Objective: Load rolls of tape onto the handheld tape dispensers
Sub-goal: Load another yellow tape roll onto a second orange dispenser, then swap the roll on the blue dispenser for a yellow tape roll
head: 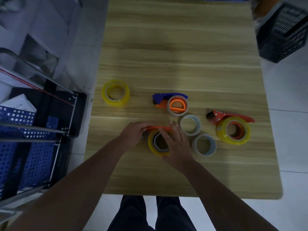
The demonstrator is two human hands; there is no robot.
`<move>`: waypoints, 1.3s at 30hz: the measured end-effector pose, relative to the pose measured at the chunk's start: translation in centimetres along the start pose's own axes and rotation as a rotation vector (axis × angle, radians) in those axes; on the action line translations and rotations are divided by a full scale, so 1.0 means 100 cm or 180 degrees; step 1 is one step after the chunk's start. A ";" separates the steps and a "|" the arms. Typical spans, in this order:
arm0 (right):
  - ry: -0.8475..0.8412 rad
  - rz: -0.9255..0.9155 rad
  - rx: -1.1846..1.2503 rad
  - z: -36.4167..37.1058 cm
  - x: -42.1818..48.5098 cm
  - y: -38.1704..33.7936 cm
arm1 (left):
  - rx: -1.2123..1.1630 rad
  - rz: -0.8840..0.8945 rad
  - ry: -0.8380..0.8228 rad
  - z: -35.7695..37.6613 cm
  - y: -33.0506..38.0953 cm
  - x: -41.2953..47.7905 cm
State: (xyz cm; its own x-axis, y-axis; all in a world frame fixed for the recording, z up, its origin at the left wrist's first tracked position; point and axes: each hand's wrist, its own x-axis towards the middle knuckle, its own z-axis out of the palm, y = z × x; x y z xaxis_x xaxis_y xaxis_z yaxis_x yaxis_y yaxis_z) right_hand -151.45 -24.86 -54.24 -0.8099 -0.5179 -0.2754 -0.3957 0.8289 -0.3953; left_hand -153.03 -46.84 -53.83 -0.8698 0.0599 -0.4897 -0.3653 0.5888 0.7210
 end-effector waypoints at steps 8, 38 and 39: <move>-0.1008 -0.0145 -0.0963 -0.006 -0.011 0.005 | -0.0071 0.0054 -0.0157 0.028 0.019 -0.004; 0.0732 0.1319 0.0052 -0.040 -0.110 0.138 | 0.1737 0.0838 -0.0388 0.058 0.087 0.054; 0.0640 0.1427 -0.0183 -0.036 -0.117 0.143 | 0.1814 0.0799 -0.0395 0.062 0.089 0.060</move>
State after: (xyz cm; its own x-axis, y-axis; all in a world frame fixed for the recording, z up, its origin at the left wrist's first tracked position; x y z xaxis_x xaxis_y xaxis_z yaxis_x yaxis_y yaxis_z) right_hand -149.18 -6.15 -53.52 -0.9711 -0.0613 -0.2306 -0.0078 0.9741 -0.2260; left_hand -159.49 -36.28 -53.41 -0.8487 0.3248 -0.4175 0.1083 0.8793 0.4639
